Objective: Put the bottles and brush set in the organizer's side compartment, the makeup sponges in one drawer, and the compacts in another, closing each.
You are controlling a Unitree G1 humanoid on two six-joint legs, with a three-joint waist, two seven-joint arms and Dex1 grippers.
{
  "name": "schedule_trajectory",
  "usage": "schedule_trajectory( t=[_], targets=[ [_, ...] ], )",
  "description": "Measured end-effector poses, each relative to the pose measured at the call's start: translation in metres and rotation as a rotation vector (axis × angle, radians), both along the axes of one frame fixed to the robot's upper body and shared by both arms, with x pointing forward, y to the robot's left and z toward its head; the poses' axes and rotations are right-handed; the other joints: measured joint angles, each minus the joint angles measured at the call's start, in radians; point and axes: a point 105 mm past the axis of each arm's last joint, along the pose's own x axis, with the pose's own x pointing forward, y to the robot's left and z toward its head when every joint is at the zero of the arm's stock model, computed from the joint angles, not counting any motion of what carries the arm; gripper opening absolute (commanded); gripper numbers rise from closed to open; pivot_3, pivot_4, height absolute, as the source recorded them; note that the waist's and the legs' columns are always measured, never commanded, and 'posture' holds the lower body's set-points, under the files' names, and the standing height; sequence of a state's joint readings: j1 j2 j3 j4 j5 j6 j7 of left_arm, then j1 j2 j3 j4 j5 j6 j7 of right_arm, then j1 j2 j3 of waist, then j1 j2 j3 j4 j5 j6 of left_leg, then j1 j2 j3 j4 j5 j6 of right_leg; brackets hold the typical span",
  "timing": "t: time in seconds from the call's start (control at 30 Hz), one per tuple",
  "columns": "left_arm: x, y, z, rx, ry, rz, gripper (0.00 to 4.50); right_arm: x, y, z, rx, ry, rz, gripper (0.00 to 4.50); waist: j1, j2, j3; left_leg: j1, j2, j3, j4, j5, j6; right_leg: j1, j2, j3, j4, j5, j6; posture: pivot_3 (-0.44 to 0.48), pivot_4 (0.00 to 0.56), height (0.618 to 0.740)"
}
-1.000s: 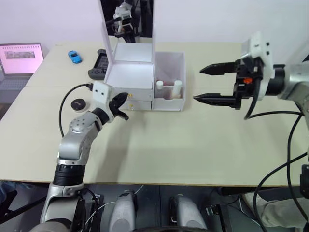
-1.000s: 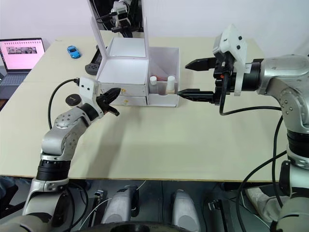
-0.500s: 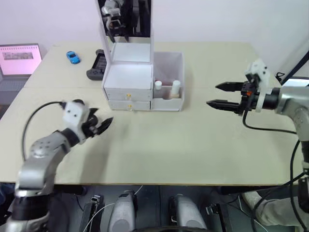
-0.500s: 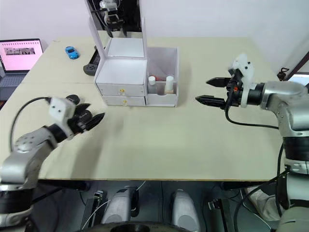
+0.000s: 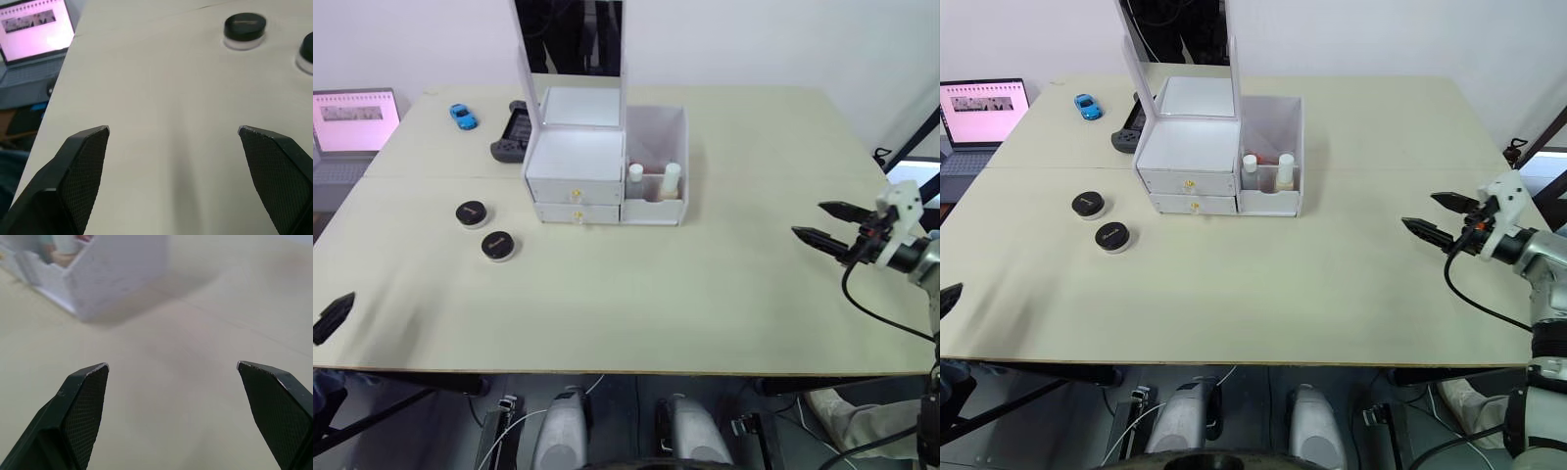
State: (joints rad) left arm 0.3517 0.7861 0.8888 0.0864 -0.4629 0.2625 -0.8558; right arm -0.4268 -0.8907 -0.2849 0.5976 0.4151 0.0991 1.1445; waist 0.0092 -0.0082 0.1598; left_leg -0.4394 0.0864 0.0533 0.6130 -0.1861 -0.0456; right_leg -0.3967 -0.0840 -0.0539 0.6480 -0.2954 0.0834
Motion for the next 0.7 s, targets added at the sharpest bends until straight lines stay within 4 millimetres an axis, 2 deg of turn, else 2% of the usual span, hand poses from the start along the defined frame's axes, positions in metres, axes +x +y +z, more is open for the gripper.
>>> schedule_trajectory(
  t=[0.17, 0.3, 0.37, 0.53, 0.57, 0.63, 0.7],
  targets=[
    [0.0, 0.0, 0.001, 0.012, -0.027, -0.017, 4.44, 0.0, 0.004, -0.003, 0.003, -0.008, 0.014, 4.5, -0.001, 0.0, 0.0, 0.0, 0.0, 0.0, 0.0, 0.0, 0.0, 0.001, 0.0, 0.0, 0.001, 0.0, 0.001, 0.0, 0.15, 0.74],
    [0.003, -0.009, 0.0, 0.005, -0.044, -0.052, 4.44, 0.001, 0.01, -0.002, 0.014, -0.005, 0.029, 4.5, -0.003, 0.0, 0.0, 0.0, 0.0, 0.0, 0.0, 0.0, 0.0, 0.001, 0.0, 0.0, 0.001, 0.002, 0.003, 0.0, 0.15, 0.74],
    [0.006, -0.02, 0.002, -0.023, -0.061, -0.095, 4.44, 0.001, 0.016, 0.001, 0.014, 0.004, 0.053, 4.5, -0.004, 0.0, 0.0, 0.0, 0.0, 0.0, -0.001, 0.0, 0.0, 0.001, 0.0, 0.0, 0.001, 0.002, 0.003, 0.0, 0.15, 0.74],
    [0.017, -0.059, 0.013, -0.062, -0.08, -0.247, 4.44, -0.004, 0.049, 0.009, 0.039, 0.075, 0.194, 4.5, -0.003, 0.0, 0.0, 0.0, 0.0, -0.001, 0.0, 0.0, 0.0, 0.001, 0.0, 0.0, 0.001, 0.002, 0.003, 0.0, 0.15, 0.74],
    [0.022, -0.075, 0.011, -0.077, -0.08, -0.281, 4.44, -0.006, 0.06, 0.013, 0.044, 0.101, 0.241, 4.5, -0.003, 0.003, 0.0, 0.0, 0.0, 0.0, 0.0, 0.0, 0.0, 0.001, -0.001, 0.001, 0.001, 0.002, 0.003, 0.0, 0.15, 0.74],
    [0.041, -0.132, 0.003, -0.163, -0.093, -0.408, 4.44, -0.008, 0.096, 0.034, 0.03, 0.089, 0.373, 4.5, 0.0, 0.008, -0.001, 0.001, -0.001, 0.0, 0.0, 0.0, 0.0, 0.002, -0.002, 0.002, 0.002, 0.002, 0.003, 0.0, 0.15, 0.74],
    [0.056, -0.18, 0.001, -0.261, -0.116, -0.493, 4.44, -0.01, 0.125, 0.059, 0.015, 0.051, 0.462, 4.5, 0.003, 0.006, -0.002, 0.001, 0.0, -0.001, 0.001, 0.0, 0.0, 0.002, 0.0, 0.002, 0.003, 0.002, 0.003, 0.0, 0.15, 0.74]
  ],
)
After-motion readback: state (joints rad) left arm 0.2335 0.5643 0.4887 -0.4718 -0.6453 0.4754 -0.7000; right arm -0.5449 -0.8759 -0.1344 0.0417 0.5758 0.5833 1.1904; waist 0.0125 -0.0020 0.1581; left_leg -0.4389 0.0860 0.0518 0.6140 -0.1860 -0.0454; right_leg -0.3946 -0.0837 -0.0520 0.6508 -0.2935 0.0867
